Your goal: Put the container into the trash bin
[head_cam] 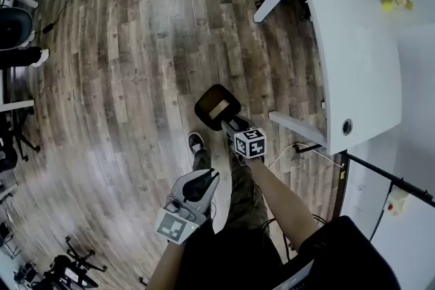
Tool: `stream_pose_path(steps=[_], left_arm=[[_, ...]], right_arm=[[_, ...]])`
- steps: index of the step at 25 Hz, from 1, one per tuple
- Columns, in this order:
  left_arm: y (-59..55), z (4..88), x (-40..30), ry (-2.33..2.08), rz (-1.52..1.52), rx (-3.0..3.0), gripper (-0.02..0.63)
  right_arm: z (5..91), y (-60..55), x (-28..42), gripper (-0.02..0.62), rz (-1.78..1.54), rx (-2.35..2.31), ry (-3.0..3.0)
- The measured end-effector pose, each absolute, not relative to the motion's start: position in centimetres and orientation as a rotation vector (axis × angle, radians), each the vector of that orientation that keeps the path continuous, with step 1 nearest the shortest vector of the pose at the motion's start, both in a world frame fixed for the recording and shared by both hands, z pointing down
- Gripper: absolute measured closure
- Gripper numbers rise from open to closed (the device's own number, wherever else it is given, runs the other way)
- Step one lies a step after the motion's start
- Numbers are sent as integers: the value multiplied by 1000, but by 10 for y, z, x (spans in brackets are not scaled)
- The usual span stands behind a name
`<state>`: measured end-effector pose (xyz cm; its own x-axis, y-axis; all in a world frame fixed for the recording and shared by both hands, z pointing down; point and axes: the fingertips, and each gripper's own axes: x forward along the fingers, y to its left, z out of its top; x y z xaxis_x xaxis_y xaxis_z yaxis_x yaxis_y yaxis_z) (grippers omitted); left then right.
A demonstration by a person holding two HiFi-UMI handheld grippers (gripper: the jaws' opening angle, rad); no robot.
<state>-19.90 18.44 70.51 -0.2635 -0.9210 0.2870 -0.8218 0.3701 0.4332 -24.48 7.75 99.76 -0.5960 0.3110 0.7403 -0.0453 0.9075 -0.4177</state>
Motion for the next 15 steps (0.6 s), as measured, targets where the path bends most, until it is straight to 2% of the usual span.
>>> stream_pose_path(steps=[2,9,15], left_arm=[[190,685,-210,-2178,-268,1526,567],[183,601,-265,-2299,-242,1677,568],[161,531,-282,-2395,-192,1776,568]], right_arm=[[955,85,-252,444,475,-214,-2227],[778,79,-299,489,361,-258,-2487],[633,71,-302,514,256,-292,-2698]])
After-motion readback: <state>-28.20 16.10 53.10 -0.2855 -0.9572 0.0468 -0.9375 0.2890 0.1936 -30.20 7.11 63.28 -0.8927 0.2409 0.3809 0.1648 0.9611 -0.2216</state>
